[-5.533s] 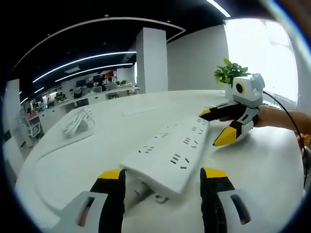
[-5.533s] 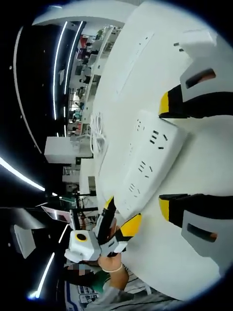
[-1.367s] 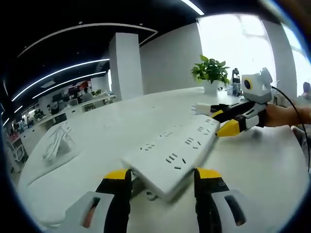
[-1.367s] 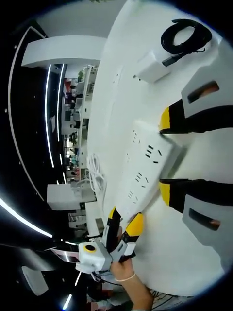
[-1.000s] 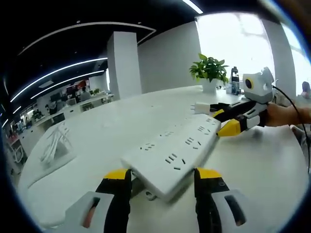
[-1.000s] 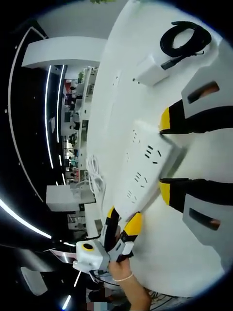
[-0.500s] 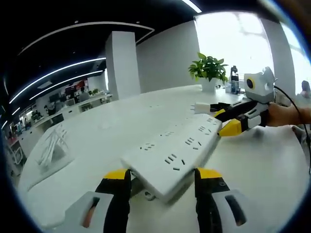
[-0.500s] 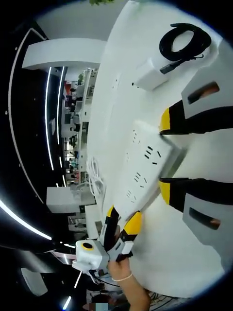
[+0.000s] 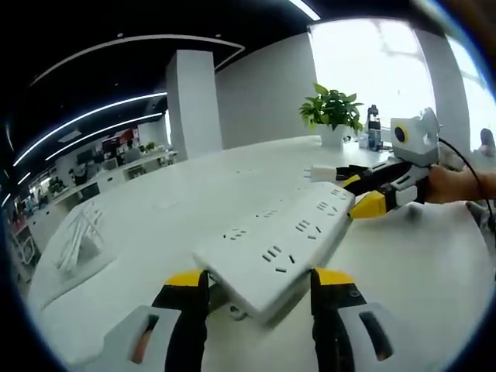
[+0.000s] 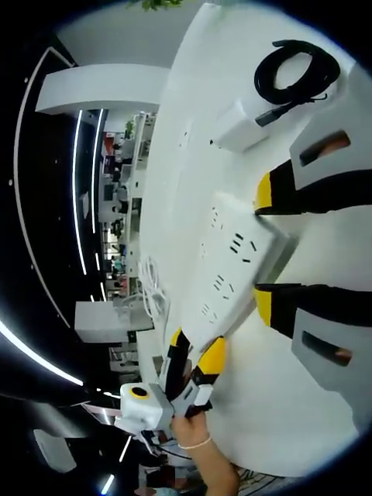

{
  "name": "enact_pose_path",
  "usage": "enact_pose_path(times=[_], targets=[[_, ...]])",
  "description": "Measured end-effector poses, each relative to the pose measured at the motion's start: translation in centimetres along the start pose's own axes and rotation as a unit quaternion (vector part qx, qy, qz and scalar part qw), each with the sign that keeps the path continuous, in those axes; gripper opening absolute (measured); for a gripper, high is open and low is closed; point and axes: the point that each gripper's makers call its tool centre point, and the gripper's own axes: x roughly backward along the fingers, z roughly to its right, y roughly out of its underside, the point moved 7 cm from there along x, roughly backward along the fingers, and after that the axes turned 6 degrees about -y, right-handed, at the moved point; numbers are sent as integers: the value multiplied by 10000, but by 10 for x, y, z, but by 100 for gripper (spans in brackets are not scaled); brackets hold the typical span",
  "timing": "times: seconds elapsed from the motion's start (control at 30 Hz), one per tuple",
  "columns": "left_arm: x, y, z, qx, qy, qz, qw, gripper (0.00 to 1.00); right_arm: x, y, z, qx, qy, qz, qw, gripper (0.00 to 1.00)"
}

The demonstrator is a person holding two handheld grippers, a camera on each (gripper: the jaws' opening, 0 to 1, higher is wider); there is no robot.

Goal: Straighten the power strip on the desk, plug the charger into it

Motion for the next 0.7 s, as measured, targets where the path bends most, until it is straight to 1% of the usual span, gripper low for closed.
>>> enact_pose_path(times=[0.7], targets=[[-13, -5, 2, 90, 44, 27, 9999, 53, 1, 2, 12, -67, 51, -3, 10000, 33]])
